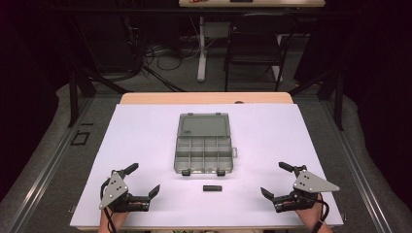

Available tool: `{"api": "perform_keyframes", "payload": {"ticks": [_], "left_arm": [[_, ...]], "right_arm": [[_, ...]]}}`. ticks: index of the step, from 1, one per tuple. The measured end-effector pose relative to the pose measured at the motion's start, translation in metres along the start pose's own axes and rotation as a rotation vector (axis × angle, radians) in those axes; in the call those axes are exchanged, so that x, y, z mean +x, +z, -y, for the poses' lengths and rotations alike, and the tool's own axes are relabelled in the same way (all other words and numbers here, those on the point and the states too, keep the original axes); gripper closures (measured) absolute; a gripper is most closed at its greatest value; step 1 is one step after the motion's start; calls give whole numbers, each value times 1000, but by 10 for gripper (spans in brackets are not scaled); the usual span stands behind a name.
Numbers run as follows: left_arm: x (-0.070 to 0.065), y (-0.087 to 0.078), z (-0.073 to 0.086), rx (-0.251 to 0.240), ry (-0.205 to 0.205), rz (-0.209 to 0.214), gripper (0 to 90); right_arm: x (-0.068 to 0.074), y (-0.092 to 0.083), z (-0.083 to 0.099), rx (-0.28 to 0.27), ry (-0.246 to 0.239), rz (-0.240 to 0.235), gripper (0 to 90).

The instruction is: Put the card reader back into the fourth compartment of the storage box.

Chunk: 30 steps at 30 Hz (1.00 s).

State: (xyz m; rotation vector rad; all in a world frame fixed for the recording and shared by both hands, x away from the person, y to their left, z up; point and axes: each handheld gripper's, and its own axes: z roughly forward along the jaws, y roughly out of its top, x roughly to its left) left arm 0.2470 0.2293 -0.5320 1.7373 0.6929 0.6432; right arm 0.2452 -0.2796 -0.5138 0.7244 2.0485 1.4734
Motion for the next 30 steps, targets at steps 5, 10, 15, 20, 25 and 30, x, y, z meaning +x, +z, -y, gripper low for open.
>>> {"api": "perform_keyframes", "payload": {"ticks": [5,10,15,20,25,30], "left_arm": [[0,0,0,0,-5,1,2],[0,1,0,3,-5,1,3],[1,2,-1,6,-1,6,2],[1,3,-1,10,0,7,3],[1,4,-1,11,2,8,3],[1,4,-1,11,-1,4,2]], "right_arm": [[-1,0,0,5,-2,-4,0],[-1,2,-1,13,3,-17,0],[-3,6,-3,43,-6,-28,0],[-6,9,-6,55,-2,-36,0],[-7,20,-12,89,-4,-72,0],[-6,27,-14,116,-6,-95,0]]}}
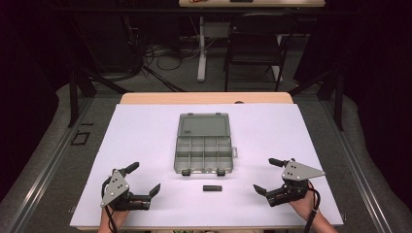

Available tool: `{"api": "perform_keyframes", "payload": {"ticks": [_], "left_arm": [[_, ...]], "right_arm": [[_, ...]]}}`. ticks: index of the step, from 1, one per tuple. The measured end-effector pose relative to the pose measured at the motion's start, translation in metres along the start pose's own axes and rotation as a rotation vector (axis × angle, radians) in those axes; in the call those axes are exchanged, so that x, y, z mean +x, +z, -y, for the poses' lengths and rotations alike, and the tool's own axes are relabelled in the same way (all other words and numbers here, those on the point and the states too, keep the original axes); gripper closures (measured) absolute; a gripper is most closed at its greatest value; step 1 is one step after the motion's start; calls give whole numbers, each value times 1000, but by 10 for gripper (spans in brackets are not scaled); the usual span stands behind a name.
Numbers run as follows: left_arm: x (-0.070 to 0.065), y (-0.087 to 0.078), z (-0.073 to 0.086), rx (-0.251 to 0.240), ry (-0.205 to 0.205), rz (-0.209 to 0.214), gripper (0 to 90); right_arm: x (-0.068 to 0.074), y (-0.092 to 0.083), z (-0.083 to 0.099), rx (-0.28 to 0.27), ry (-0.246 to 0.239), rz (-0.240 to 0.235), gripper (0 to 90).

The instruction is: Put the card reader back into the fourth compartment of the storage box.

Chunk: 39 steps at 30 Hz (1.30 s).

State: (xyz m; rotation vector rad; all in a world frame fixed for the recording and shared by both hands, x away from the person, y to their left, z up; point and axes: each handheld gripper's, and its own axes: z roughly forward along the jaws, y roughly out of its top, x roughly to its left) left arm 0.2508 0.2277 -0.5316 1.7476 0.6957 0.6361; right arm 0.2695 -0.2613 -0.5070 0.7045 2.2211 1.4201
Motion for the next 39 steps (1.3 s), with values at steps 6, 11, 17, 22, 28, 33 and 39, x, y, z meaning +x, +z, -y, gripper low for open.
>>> {"api": "perform_keyframes", "payload": {"ticks": [6,11,17,22,28,33,39], "left_arm": [[0,0,0,0,5,1,2],[0,0,0,1,4,3,3],[0,0,0,0,3,2,3],[0,-1,0,1,4,3,2],[0,-1,0,2,6,4,2],[0,-1,-1,1,8,4,2],[0,-2,-1,-1,9,6,2]], "right_arm": [[1,9,-7,28,-16,-30,0],[1,18,-13,47,-27,-57,0],[3,25,-17,59,-39,-75,0],[5,37,-23,88,-57,-103,0],[8,49,-29,103,-78,-140,0],[11,59,-33,120,-88,-174,0],[15,68,-35,139,-107,-201,0]]}}
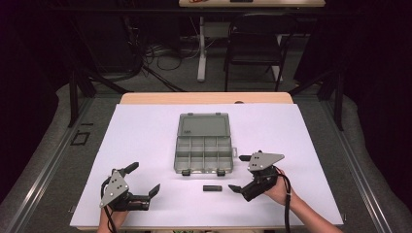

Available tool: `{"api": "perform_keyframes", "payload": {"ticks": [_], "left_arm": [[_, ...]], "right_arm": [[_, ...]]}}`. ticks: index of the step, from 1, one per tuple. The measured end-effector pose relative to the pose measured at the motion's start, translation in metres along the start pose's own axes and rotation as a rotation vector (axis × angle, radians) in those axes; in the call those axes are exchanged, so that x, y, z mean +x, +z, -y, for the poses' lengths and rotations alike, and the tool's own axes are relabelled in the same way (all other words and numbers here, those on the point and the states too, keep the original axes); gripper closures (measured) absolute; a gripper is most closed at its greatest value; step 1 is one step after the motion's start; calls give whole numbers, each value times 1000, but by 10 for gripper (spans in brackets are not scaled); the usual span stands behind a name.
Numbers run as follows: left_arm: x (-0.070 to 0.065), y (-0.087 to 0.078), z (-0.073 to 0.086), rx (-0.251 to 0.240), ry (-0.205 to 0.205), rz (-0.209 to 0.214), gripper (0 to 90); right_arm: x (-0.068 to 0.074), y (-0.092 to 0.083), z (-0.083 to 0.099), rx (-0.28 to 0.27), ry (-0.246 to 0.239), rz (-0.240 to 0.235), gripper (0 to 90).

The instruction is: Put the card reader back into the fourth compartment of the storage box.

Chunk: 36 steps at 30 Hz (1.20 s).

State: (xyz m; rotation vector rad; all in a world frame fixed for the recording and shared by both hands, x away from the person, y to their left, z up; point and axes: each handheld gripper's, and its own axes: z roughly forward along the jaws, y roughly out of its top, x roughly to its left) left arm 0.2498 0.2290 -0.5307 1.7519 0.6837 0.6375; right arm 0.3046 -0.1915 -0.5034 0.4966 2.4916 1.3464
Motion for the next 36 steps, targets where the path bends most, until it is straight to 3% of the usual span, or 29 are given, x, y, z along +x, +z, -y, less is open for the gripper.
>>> {"api": "perform_keyframes", "payload": {"ticks": [24,28,36], "left_arm": [[1,-1,0,0,3,8,2],[1,0,1,1,1,9,2],[2,0,1,4,1,11,2]], "right_arm": [[7,37,-12,85,-69,-125,0],[9,44,-14,104,-105,-142,49],[9,54,-13,135,-122,-180,187]]}}
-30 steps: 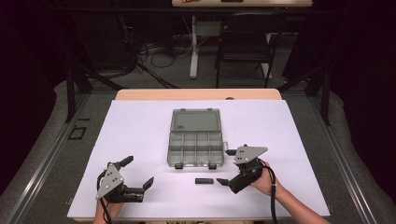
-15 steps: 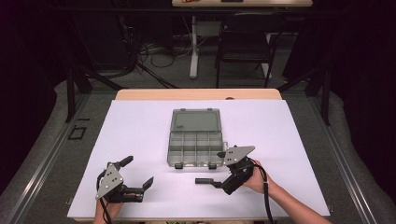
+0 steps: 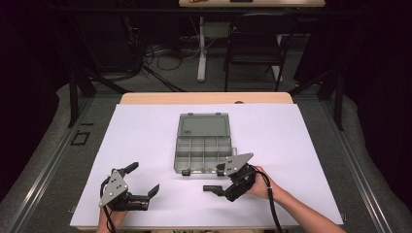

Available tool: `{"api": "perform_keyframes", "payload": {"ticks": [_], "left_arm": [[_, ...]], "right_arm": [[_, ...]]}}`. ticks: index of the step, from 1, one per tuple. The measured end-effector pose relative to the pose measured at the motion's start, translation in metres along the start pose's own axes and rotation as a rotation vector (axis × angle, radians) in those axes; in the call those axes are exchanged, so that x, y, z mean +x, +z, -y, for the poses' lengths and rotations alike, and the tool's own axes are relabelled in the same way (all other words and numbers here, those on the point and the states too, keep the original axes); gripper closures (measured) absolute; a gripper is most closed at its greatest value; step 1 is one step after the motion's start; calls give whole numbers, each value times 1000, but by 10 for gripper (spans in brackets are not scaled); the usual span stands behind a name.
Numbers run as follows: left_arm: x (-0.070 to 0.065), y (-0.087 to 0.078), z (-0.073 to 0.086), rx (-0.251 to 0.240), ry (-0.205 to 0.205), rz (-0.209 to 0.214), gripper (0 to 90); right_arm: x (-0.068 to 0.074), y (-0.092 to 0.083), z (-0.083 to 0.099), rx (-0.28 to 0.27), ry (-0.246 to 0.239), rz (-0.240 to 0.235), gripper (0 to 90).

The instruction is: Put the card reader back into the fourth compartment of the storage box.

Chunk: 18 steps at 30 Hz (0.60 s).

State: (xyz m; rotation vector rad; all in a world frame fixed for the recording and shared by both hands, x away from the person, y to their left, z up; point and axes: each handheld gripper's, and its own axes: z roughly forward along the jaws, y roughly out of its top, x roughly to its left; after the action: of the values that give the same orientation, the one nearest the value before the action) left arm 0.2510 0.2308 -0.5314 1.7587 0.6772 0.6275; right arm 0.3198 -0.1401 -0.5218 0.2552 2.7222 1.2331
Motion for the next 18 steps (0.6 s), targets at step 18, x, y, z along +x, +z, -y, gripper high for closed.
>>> {"api": "perform_keyframes", "payload": {"ticks": [18], "left_arm": [[0,0,0,3,2,-1,2]], "right_arm": [[-3,22,2,96,-51,-108,560]]}}
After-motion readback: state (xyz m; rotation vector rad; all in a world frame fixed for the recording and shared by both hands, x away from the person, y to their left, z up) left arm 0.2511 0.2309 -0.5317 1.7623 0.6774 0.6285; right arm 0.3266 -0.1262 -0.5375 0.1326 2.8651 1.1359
